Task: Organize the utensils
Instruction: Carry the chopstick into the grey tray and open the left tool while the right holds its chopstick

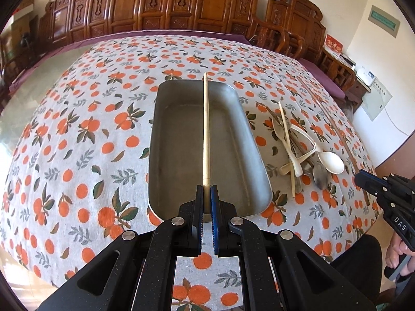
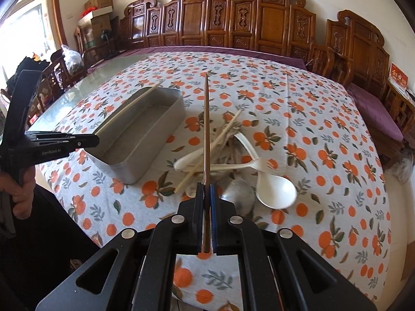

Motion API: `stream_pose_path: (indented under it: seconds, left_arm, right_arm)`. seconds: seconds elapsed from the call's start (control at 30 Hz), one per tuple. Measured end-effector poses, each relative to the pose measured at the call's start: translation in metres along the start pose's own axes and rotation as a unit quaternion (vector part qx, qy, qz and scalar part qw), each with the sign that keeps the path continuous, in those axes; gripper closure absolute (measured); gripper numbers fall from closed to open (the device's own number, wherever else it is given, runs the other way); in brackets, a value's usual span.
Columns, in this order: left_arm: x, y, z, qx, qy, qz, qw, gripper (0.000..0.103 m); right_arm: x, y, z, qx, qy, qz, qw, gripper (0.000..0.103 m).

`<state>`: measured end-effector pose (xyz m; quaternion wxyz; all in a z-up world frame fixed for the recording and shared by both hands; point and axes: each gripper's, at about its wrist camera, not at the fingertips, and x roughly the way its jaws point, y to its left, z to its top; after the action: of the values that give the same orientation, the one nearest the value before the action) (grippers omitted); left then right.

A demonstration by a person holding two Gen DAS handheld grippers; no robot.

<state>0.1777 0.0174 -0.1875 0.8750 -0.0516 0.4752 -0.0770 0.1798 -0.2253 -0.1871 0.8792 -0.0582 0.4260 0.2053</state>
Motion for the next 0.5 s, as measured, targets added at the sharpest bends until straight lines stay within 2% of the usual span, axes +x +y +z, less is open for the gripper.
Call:
stream_pose_path:
  seconds: [0.5]
  left_arm:
    - [-0.004, 0.023, 0.005, -0.029, -0.016, -0.021, 0.9992, 0.099]
  right_arm:
    - [0.02, 0.047, 0.033, -0.01, 0.002, 0.023, 1.0, 0.097]
